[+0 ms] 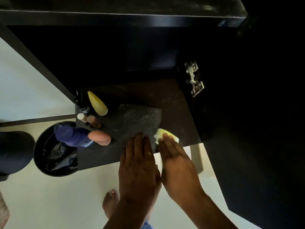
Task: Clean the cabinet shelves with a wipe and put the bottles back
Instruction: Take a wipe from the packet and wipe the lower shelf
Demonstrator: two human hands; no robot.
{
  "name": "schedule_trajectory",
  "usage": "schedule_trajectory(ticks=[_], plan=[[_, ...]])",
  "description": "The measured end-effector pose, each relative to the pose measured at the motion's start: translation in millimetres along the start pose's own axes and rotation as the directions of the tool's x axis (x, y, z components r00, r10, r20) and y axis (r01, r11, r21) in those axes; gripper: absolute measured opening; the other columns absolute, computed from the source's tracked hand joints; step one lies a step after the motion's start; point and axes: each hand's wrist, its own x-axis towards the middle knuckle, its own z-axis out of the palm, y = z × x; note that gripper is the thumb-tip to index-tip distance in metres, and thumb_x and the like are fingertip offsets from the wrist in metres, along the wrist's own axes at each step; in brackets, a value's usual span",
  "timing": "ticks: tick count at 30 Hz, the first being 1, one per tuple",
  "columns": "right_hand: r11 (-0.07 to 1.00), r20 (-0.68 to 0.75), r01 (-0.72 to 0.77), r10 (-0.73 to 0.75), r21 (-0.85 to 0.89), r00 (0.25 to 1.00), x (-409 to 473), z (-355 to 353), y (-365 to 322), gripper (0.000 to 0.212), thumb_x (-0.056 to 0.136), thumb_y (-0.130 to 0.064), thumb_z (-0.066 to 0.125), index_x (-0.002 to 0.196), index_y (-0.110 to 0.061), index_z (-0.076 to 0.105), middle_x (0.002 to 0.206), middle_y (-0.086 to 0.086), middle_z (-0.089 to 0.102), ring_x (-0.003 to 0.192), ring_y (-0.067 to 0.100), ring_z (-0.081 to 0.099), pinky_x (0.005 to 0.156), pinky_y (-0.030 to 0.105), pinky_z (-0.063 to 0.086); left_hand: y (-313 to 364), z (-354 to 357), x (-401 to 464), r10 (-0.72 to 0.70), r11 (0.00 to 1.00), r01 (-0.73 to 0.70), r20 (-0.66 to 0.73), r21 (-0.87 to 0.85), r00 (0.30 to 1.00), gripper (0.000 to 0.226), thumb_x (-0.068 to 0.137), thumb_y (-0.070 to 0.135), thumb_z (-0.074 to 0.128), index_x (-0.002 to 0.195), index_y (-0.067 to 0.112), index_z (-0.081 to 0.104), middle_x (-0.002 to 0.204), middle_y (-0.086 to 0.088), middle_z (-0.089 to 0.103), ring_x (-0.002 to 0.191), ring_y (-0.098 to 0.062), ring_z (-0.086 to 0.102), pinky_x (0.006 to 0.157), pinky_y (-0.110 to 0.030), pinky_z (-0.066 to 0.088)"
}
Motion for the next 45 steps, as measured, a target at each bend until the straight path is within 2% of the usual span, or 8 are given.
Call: schedule_trajectory(ticks=[6,10,13,19,25,28,35,45], plan=[[0.976,-0.161,-0.150,0.124,-0.158,0.979,43.5,-9.2,36.2,0.080,0.052,-0.003,0.087,0.127,0.010,0.063,0.127,0.027,0.065,0.120,0.040,0.064,0.103,0.046,0.050,1.0,1.2,-15.8,-0.012,0.999,0.011,-0.018,-0.032,1.000,0.090,0.078,0.030,0.080,0.154,0.004,0.039,0.162,-0.016,0.036,0.151,-0.034,0.034,0.118,-0.047,0.041],[0.999,-0.089,0.031,-0.034,-0.029,0.995,88.1,-24.4,2.6,0.066,0.089,-0.010,0.061,0.151,0.000,0.040,0.158,0.018,0.039,0.149,0.030,0.034,0.122,0.030,0.016,1.3,2.8,-19.9,-0.056,0.998,0.056,0.008,-0.029,0.998,0.095,0.074,0.035,0.084,0.152,0.004,0.041,0.159,-0.016,0.041,0.145,-0.035,0.042,0.116,-0.047,0.043],[0.983,-0.063,0.179,-0.176,0.046,0.982,53.6,-8.0,-5.7,0.062,0.083,-0.008,0.046,0.145,-0.005,0.051,0.154,0.011,0.047,0.145,0.028,0.042,0.119,0.035,0.033,-1.6,1.1,-16.9,-0.086,0.996,0.086,0.013,-0.029,0.996,0.092,0.074,0.035,0.083,0.152,0.005,0.043,0.156,-0.015,0.044,0.144,-0.034,0.043,0.117,-0.046,0.043],[1.000,-0.169,-0.025,0.022,-0.014,0.985,61.6,-13.9,17.5,0.068,0.066,0.000,0.081,0.131,0.000,0.064,0.134,0.019,0.064,0.121,0.037,0.064,0.102,0.042,0.050,-7.0,0.8,-8.8,-0.087,0.996,0.087,-0.014,-0.019,0.996,0.087,0.082,0.034,0.074,0.155,0.006,0.036,0.161,-0.014,0.037,0.148,-0.033,0.037,0.119,-0.046,0.038],[0.978,-0.205,0.178,-0.154,0.109,0.967,132.5,-19.0,-24.2,0.047,0.089,-0.018,0.046,0.130,-0.002,0.063,0.134,0.018,0.063,0.128,0.035,0.057,0.114,0.034,0.037,-7.8,4.0,-8.1,-0.075,0.997,0.074,-0.025,-0.036,0.997,0.092,0.083,0.037,0.076,0.159,0.010,0.032,0.163,-0.011,0.036,0.151,-0.030,0.034,0.123,-0.044,0.034],[0.948,-0.137,0.293,-0.275,0.129,0.952,87.6,-3.3,-21.5,0.047,0.083,-0.010,0.072,0.129,-0.009,0.068,0.138,0.010,0.063,0.128,0.028,0.060,0.113,0.030,0.036,-10.5,2.4,-11.1,-0.054,0.994,0.050,-0.040,-0.096,0.998,0.096,0.081,0.037,0.078,0.160,0.015,0.027,0.163,-0.005,0.033,0.153,-0.024,0.031,0.124,-0.040,0.033],[0.988,-0.270,0.078,-0.040,0.132,0.962,88.9,0.5,-12.4,0.048,0.078,-0.002,0.072,0.125,-0.009,0.069,0.128,0.012,0.069,0.116,0.033,0.065,0.102,0.037,0.050,-11.0,7.1,-16.5,-0.086,0.989,0.082,-0.033,-0.122,0.996,0.105,0.082,0.045,0.077,0.163,0.011,0.020,0.168,-0.007,0.027,0.156,-0.024,0.026,0.126,-0.034,0.018],[0.927,-0.153,0.361,-0.345,0.099,0.926,92.9,-8.3,-26.1,0.038,0.079,-0.005,0.072,0.116,-0.011,0.076,0.126,0.009,0.071,0.118,0.028,0.067,0.107,0.036,0.042,-20.2,6.8,-20.7,-0.100,0.992,0.098,-0.025,-0.074,0.995,0.095,0.081,0.041,0.075,0.159,0.010,0.031,0.165,-0.010,0.033,0.152,-0.029,0.033,0.126,-0.040,0.021]])
